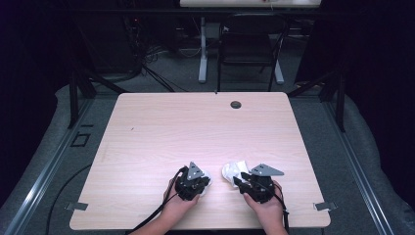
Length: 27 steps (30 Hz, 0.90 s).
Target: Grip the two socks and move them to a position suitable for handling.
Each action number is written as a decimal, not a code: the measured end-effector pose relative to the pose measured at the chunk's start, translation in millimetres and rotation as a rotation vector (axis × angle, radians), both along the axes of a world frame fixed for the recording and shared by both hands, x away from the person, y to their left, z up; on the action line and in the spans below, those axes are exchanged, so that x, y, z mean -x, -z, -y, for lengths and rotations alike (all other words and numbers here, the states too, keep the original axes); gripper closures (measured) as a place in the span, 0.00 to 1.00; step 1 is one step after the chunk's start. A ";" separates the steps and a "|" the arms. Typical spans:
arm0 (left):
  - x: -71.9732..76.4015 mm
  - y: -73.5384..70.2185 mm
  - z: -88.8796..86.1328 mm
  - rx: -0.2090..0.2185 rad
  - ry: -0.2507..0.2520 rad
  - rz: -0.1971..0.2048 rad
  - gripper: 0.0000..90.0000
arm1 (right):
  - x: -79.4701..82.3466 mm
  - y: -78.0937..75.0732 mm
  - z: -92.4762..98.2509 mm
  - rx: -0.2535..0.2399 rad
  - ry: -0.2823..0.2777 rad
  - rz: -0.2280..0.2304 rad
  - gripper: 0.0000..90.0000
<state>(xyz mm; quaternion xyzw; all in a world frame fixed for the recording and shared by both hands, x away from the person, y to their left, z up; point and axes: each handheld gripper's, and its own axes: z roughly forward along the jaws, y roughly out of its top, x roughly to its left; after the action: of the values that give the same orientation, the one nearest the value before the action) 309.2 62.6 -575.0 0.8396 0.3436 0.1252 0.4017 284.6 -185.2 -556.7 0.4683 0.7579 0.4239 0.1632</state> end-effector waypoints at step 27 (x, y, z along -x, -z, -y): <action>2.4 -34.8 -32.8 0.109 -0.031 0.034 0.98 | 1.2 -1.0 -68.4 0.073 -0.218 -0.059 0.88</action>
<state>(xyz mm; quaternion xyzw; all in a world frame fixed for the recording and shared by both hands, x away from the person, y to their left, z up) 306.8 95.4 -540.2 0.8088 0.3559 0.1266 0.4507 283.4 -116.8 -555.7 0.3889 0.8238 0.3972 0.1107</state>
